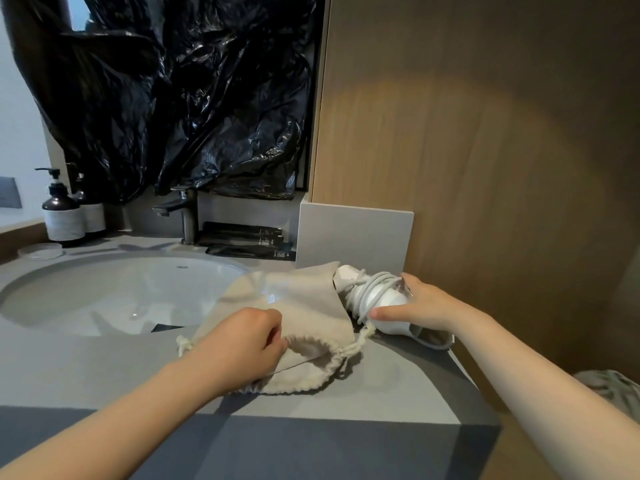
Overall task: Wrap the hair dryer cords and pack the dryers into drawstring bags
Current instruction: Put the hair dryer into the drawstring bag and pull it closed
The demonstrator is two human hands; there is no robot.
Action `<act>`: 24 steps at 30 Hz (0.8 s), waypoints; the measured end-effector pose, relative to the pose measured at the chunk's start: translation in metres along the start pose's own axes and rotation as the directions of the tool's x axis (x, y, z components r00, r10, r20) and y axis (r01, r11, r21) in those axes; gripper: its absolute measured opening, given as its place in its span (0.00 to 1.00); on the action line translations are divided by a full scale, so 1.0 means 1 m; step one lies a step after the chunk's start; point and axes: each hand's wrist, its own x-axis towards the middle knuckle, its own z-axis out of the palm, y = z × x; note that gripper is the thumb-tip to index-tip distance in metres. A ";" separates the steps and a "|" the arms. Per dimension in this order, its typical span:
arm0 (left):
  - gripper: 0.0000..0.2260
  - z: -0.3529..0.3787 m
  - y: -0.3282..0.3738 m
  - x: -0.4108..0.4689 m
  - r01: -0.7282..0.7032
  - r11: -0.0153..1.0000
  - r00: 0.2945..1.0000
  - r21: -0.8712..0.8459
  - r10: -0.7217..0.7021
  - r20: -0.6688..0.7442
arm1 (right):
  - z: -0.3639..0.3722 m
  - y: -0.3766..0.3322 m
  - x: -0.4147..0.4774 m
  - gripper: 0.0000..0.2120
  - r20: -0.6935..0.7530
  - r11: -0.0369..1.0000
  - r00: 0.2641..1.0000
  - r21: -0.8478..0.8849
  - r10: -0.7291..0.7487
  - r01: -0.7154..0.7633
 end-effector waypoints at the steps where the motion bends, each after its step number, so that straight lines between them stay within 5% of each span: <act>1: 0.14 0.000 0.002 -0.001 0.015 1.000 1.000 0.007 -0.015 -0.020 | 0.001 0.002 -0.002 0.51 -0.004 1.000 1.000 0.001 0.014 -0.014; 7: 0.10 0.002 0.008 0.007 0.087 0.995 0.989 -0.054 -0.092 -0.116 | -0.002 0.022 -0.028 0.50 -0.022 0.997 0.997 0.003 0.073 -0.073; 12: 0.08 0.012 0.022 0.018 0.109 0.986 0.978 -0.122 -0.129 -0.165 | -0.013 0.036 -0.056 0.35 0.059 0.992 0.990 0.002 0.128 -0.128; 17: 0.09 0.017 0.032 0.023 0.013 0.978 0.981 -0.206 -0.053 -0.187 | -0.029 0.054 -0.058 0.44 0.071 0.972 0.978 0.119 0.197 -0.204; 24: 0.09 0.002 0.026 0.012 -0.013 1.000 0.996 -0.022 0.015 0.092 | -0.024 0.060 -0.065 0.23 0.097 0.952 0.976 0.221 0.193 -0.210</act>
